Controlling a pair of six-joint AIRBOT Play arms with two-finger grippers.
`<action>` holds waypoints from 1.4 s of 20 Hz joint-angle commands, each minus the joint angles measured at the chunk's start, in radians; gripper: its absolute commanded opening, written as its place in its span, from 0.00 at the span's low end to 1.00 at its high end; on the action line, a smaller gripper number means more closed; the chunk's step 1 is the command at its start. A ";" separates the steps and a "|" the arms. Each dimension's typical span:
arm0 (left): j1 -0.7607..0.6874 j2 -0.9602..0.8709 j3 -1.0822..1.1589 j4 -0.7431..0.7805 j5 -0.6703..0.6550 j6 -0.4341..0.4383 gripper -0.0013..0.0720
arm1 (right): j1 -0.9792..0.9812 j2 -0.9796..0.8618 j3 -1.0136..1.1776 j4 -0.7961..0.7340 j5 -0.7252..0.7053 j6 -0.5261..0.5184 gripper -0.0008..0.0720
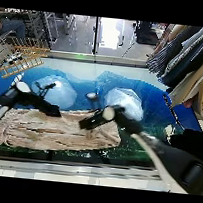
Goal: Fold the clothes and pants, and hang the long-sleeved shirts on hangers.
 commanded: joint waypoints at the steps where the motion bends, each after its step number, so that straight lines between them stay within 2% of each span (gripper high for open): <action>1: 0.110 0.065 0.000 0.002 -0.033 -0.010 0.03 | 0.124 -0.164 0.041 0.195 -0.054 -0.135 0.03; 2: 0.127 0.066 0.000 0.002 -0.037 -0.010 0.03 | 0.128 -0.179 0.069 0.222 -0.015 -0.182 0.03; 3: 0.141 0.067 0.000 0.004 -0.045 -0.010 0.04 | 0.117 -0.176 0.095 0.212 0.026 -0.183 0.05; 4: 0.155 0.069 0.000 0.019 -0.057 -0.010 0.04 | 0.086 -0.164 0.130 0.208 0.081 -0.187 0.33; 5: 0.169 0.073 0.000 0.043 -0.066 -0.010 0.04 | 0.039 -0.142 0.165 0.197 0.133 -0.193 0.75; 6: 0.186 0.078 0.000 0.066 -0.066 -0.010 0.04 | -0.017 -0.114 0.189 0.172 0.167 -0.192 0.81; 8: 0.223 0.089 0.000 0.082 -0.067 -0.010 0.04 | -0.167 -0.044 0.190 0.105 0.226 -0.151 0.81; 10: 0.256 0.092 0.000 0.082 -0.067 -0.010 0.04 | -0.336 -0.003 0.153 0.058 0.347 -0.124 0.81; 13: 0.278 0.090 -0.001 0.100 -0.067 -0.009 0.04 | -0.551 0.016 0.013 0.069 0.455 -0.181 0.81; 17: 0.279 0.089 -0.001 0.139 -0.070 -0.010 0.04 | -0.661 -0.031 -0.133 0.180 0.349 -0.350 0.78; 22: 0.277 0.089 -0.001 0.138 -0.097 -0.009 0.04 | -0.631 -0.190 -0.110 0.335 0.337 -0.510 0.76; 23: 0.277 0.089 -0.001 0.137 -0.097 -0.009 0.04 | -0.610 -0.212 -0.101 0.356 0.341 -0.533 0.65; 24: 0.276 0.089 -0.001 0.137 -0.096 -0.009 0.04 | -0.584 -0.230 -0.089 0.364 0.346 -0.544 0.59; 25: 0.276 0.089 -0.001 0.137 -0.096 -0.009 0.04 | -0.553 -0.242 -0.072 0.364 0.349 -0.544 0.59; 26: 0.276 0.089 -0.001 0.137 -0.096 -0.009 0.04 | -0.525 -0.246 -0.055 0.361 0.349 -0.543 0.53; 27: 0.275 0.089 -0.002 0.137 -0.096 -0.009 0.04 | -0.504 -0.244 -0.029 0.330 0.351 -0.536 0.14; 28: 0.272 0.089 -0.005 0.137 -0.096 -0.009 0.04 | -0.497 -0.239 0.006 0.257 0.351 -0.477 0.04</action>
